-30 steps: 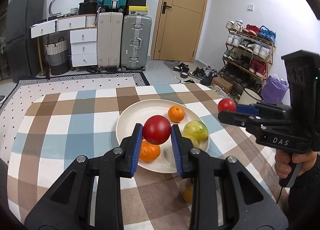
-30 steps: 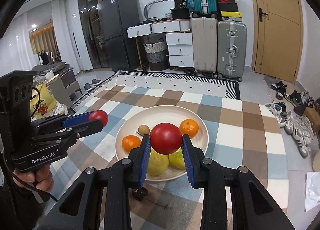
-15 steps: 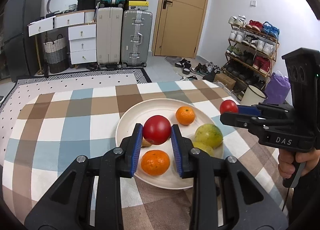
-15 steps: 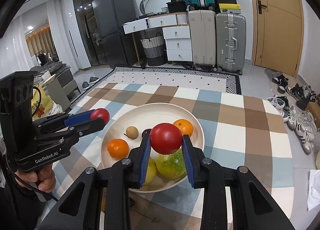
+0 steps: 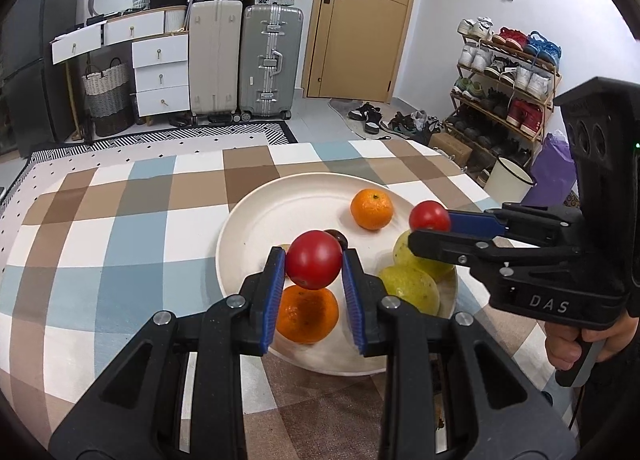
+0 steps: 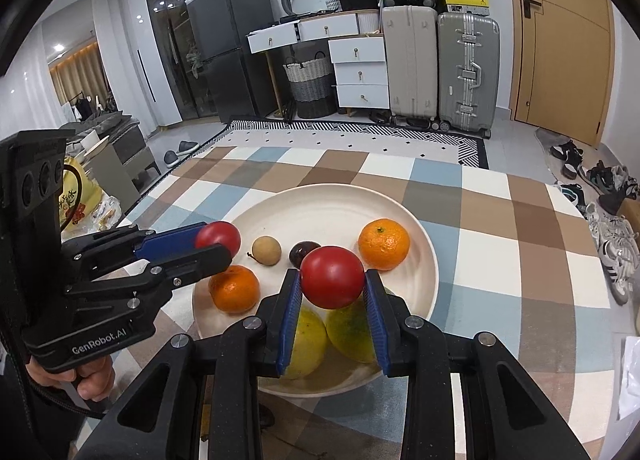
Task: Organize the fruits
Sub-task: 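Open the left tool onto the plate while the right tool releases its tomato, then move the right tool to the dark cherry and grasp it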
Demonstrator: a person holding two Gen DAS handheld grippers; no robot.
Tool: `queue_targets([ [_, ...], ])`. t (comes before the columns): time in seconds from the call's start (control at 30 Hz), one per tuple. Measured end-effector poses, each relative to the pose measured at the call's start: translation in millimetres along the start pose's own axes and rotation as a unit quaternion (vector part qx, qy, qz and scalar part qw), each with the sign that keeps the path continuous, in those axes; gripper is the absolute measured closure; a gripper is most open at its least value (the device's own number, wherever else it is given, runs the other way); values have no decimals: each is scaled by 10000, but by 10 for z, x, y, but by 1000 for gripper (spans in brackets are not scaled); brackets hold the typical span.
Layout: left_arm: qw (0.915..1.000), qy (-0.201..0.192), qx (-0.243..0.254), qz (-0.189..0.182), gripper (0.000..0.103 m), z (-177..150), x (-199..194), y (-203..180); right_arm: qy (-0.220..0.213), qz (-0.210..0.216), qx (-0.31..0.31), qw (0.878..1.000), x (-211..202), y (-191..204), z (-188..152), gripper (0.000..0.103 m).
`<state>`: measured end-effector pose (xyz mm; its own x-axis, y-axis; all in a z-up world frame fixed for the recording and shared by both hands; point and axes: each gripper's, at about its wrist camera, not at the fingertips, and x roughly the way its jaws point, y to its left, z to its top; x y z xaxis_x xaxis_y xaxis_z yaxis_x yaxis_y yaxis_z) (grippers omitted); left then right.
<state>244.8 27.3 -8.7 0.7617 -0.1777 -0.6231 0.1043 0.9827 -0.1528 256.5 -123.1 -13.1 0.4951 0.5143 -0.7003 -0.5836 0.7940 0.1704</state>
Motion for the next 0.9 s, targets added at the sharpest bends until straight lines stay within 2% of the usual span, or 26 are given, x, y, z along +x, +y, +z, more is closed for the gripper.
queue_targets([
  [0.27,10000,59,-21,-7,77,-30,68,-6,-105,-4,6,9999,11,71,3,70],
  [0.5,10000,-25,-15,5,77,8,-7,18,-242,-53,32,9997,-77,54,29,54],
  [0.57,10000,-16,-33,8,73,12,-13,29,-244,-103,51,9996,-92,32,34,50],
  [0.63,10000,3,-53,75,54,12,-23,37,-277,-149,98,9995,-120,3,40,40],
  [0.67,9999,-10,-65,117,48,9,-37,38,-299,-148,131,9994,-137,-14,42,30],
  [0.7,9999,-40,-77,144,36,7,-48,38,-325,-142,173,9992,-153,-32,45,20],
  [0.73,9998,-81,-94,165,26,5,-70,42,-338,-150,217,9991,-167,-50,51,16],
  [0.8,9996,-141,-129,223,20,4,-108,53,-338,-164,282,9989,-194,-82,63,6],
  [0.87,9995,-126,-149,234,16,1,-127,61,-331,-191,320,9988,-218,-102,70,1],
  [0.9,9996,-103,-161,223,10,-3,-138,63,-342,-198,325,9987,-237,-112,74,1],
])
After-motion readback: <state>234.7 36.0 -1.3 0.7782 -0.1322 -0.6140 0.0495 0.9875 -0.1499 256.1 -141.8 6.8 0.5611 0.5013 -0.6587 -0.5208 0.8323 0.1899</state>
